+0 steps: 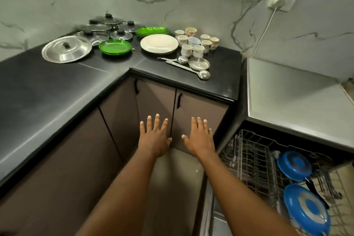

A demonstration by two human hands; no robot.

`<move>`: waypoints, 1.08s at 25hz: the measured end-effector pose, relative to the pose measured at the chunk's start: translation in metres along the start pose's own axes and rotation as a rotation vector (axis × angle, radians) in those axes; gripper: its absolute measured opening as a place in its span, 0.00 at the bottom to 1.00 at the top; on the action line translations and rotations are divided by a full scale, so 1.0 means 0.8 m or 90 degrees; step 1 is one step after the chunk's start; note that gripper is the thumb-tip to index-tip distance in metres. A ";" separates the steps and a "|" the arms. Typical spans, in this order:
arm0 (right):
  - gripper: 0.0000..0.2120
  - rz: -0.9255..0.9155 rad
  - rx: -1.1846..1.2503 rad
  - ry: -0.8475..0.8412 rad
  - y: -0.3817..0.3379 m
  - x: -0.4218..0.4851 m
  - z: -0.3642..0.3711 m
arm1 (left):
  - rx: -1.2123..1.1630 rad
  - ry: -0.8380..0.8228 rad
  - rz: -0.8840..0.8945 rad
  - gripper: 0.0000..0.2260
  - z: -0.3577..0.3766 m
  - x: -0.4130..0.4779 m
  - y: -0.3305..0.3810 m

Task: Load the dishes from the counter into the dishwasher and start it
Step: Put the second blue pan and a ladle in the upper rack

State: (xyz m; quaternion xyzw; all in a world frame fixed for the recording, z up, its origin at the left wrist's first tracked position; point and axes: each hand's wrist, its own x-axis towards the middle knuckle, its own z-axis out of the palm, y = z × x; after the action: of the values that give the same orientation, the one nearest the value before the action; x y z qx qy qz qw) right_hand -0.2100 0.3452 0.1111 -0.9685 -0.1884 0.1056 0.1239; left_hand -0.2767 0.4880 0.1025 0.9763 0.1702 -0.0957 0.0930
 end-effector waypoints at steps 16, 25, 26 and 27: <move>0.24 0.094 0.075 0.057 -0.076 0.270 -0.002 | 0.048 -0.084 0.038 0.33 -0.068 0.262 -0.082; 0.20 0.140 0.090 0.052 -0.093 0.420 -0.053 | 0.059 -0.070 0.087 0.34 -0.123 0.429 -0.109; 0.20 0.151 0.093 0.047 -0.097 0.434 -0.054 | 0.069 -0.082 0.099 0.35 -0.128 0.450 -0.116; 0.21 0.167 0.094 0.043 -0.101 0.449 -0.054 | 0.084 -0.098 0.115 0.36 -0.132 0.470 -0.122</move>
State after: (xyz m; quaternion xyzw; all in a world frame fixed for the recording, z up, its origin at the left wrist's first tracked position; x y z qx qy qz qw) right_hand 0.0994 0.5493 0.1181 -0.9761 -0.0475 0.1017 0.1863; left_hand 0.0531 0.7197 0.1078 0.9814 0.0675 -0.1727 0.0492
